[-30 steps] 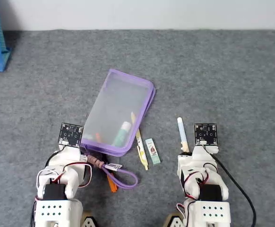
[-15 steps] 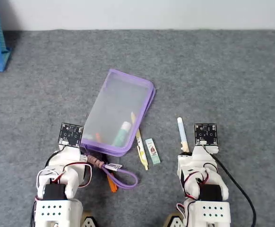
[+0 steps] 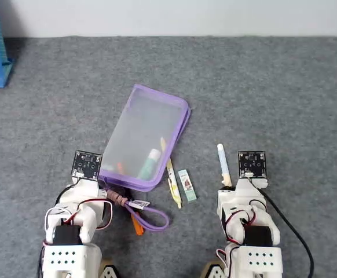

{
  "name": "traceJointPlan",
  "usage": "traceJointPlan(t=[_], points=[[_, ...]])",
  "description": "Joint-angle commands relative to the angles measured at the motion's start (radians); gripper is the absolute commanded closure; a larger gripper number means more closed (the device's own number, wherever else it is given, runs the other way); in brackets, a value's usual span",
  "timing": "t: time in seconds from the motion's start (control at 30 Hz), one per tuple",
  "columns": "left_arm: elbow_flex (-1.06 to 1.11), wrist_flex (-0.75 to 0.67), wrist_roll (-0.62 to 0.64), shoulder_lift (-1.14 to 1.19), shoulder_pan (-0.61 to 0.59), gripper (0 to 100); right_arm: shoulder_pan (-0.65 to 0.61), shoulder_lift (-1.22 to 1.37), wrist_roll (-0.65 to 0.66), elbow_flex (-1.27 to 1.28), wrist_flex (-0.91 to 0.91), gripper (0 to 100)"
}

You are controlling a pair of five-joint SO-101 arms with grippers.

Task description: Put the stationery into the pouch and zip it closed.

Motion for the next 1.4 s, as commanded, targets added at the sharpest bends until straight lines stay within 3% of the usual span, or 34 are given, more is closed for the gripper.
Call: traceJointPlan(t=[0.0,0.13,0.33,0.5,0.77,0.93,1.17,1.37], points=[[-0.047,-0.020,-0.008,-0.009,0.000,99,-0.001,-0.012,0.011,-0.032,-0.001,99.0],[-0.047,-0.020,-0.008,-0.009,0.000,99,-0.004,-0.001,0.006,-0.138,0.062,99.1],[-0.047,-0.020,-0.008,-0.009,0.000,99,-0.007,0.005,0.011,-0.506,0.400,99.1],[-0.047,-0.020,-0.008,-0.009,0.000,99,-0.156,0.116,0.003,-0.681,0.532,99.0],[-0.047,-0.020,-0.008,-0.009,0.000,99,-0.430,0.414,-0.061,-0.804,0.533,99.0],[-0.047,-0.020,-0.008,-0.009,0.000,99,-0.576,0.591,-0.069,-0.822,0.427,98.6],[-0.047,-0.020,-0.008,-0.009,0.000,99,-0.728,0.740,-0.071,-0.822,0.389,84.5],[-0.047,-0.020,-0.008,-0.009,0.000,99,-0.825,0.797,-0.077,-0.821,0.337,85.4]])
